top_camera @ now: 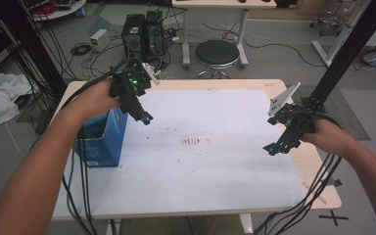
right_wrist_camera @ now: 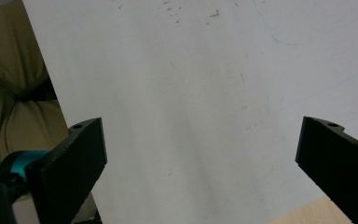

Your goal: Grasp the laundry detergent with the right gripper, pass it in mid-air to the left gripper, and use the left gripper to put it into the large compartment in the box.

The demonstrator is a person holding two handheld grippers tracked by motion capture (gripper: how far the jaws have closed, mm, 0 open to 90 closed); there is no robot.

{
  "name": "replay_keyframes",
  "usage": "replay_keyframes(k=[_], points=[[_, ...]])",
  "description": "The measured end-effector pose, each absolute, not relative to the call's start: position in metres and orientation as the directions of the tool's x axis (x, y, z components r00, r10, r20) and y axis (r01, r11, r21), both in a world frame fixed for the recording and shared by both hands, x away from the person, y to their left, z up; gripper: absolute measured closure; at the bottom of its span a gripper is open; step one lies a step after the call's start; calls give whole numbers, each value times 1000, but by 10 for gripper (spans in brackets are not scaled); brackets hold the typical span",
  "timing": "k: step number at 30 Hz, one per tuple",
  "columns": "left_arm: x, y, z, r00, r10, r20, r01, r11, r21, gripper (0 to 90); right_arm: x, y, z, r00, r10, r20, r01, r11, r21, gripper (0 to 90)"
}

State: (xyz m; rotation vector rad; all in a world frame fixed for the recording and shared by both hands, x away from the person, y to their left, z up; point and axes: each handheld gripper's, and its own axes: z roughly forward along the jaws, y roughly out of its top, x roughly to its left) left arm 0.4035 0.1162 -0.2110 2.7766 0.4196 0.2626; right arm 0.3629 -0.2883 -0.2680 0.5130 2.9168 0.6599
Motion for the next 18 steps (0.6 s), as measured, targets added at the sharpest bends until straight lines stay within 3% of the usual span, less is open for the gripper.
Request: replay_keyframes(k=[18], points=[[422,91,-231,946,294,136,241,-919,311,18,368,-282,-268,-929,370,-22,323,837,442,9]])
